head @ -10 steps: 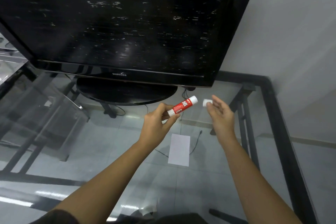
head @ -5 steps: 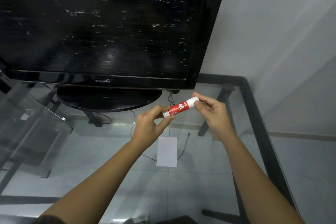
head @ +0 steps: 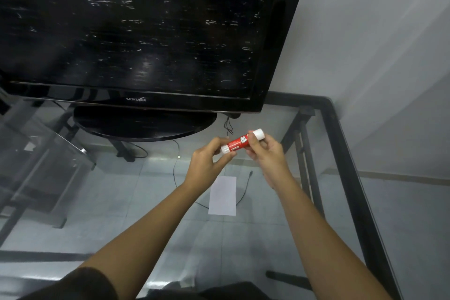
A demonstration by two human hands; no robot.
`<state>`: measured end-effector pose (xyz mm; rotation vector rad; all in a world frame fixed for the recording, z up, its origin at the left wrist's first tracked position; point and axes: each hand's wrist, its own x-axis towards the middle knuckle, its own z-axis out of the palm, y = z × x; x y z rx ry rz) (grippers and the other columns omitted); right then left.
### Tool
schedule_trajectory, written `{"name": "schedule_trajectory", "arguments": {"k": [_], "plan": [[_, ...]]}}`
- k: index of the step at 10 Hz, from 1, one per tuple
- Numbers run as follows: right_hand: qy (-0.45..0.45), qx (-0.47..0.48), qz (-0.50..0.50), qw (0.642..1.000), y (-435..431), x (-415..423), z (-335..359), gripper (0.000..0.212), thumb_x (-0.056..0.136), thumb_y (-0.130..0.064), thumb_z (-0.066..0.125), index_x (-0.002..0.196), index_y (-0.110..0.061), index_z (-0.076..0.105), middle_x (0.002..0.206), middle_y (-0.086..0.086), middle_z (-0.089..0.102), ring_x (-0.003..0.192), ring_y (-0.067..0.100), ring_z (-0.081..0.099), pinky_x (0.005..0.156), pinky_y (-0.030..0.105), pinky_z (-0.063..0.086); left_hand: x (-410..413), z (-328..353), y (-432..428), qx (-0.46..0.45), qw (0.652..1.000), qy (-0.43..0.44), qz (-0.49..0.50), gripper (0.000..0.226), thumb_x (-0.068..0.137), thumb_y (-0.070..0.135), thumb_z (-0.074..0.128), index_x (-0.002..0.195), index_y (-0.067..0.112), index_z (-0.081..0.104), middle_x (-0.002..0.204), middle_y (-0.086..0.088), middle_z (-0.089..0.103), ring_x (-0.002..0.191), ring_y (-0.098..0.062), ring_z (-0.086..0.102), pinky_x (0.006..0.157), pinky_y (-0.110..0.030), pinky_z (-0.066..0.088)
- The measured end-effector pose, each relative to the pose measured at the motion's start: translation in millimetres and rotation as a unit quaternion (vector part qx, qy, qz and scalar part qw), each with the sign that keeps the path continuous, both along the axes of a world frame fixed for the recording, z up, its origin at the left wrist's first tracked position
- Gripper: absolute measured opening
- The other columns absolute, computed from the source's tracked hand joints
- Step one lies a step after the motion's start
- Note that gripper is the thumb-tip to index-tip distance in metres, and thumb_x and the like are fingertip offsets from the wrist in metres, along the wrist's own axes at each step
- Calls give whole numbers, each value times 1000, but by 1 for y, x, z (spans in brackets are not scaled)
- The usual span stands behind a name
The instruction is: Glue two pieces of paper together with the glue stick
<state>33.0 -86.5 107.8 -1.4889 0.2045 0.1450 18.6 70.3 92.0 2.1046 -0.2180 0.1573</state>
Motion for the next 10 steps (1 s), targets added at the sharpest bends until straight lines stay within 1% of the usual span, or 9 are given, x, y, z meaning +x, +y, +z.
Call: {"name": "schedule_trajectory", "arguments": {"k": [1, 2, 3, 5, 6, 7, 8, 9, 10], "plan": [[-3, -145, -34, 989, -9, 7, -24, 15, 84, -33, 64, 98, -28, 61, 94, -10, 63, 96, 12, 59, 79, 21, 47, 3, -35, 7, 102, 993, 58, -10, 49, 95, 38, 39, 140, 18, 33, 150, -4, 34, 135, -19, 33, 105, -28, 29], [-16, -215, -39, 976, -17, 8, -41, 23, 84, -27, 65, 104, -18, 63, 94, -6, 62, 93, 12, 58, 72, 13, 41, -1, -62, 18, 163, 983, 89, 8, 51, 98, 35, 31, 144, 16, 21, 155, -6, 21, 142, -19, 19, 113, -33, 19], [-33, -278, -32, 959, -28, 3, -63, 25, 82, -20, 67, 105, -11, 64, 92, -2, 63, 87, 13, 58, 69, 9, 38, -13, -98, 36, 275, 951, 139, 32, 52, 99, 33, 23, 146, 11, 11, 157, -9, 9, 144, -23, 4, 116, -38, 11], [-41, -321, -3, 946, -32, -5, -87, 27, 81, -19, 69, 106, -11, 63, 92, -4, 62, 87, 14, 59, 72, 10, 41, -23, -128, 49, 378, 905, 195, 15, 57, 98, 38, 14, 145, 10, -2, 157, -8, -4, 143, -24, -10, 116, -40, 2], [-32, -314, -4, 949, -32, -7, -92, 28, 81, -20, 69, 108, -12, 63, 95, -6, 60, 90, 13, 58, 71, 4, 38, -23, -132, 48, 388, 901, 195, 8, 58, 98, 39, 13, 145, 9, -4, 157, -9, -6, 143, -24, -11, 116, -40, 1], [-18, -318, 4, 948, -33, -8, -96, 37, 80, -21, 70, 114, -12, 59, 105, -1, 62, 102, 20, 60, 80, 15, 44, -23, -132, 49, 397, 897, 192, 9, 59, 98, 39, 12, 145, 9, -6, 157, -9, -7, 143, -24, -12, 116, -41, 0], [-7, -315, 20, 949, -36, -11, -92, 58, 78, -28, 73, 128, -15, 48, 126, 4, 56, 117, 21, 52, 95, 29, 43, -28, -128, 52, 402, 895, 193, 0, 60, 97, 41, 12, 145, 10, -7, 157, -8, -8, 143, -23, -12, 116, -41, 0], [-15, -323, 1, 946, -35, -3, -70, 69, 81, -45, 64, 138, -18, 36, 143, 3, 42, 129, 18, 39, 103, 31, 33, -4, -104, 47, 358, 920, 158, 16, 59, 98, 38, 16, 145, 8, -2, 157, -10, -2, 144, -24, -7, 117, -41, 4], [-53, -351, 4, 935, -34, 6, -45, 58, 89, -42, 52, 138, -15, 37, 144, 8, 41, 131, 23, 38, 104, 33, 29, 21, -76, 45, 333, 934, 126, 7, 57, 98, 33, 22, 145, 6, 6, 157, -12, 5, 144, -25, -1, 116, -41, 8]]}}
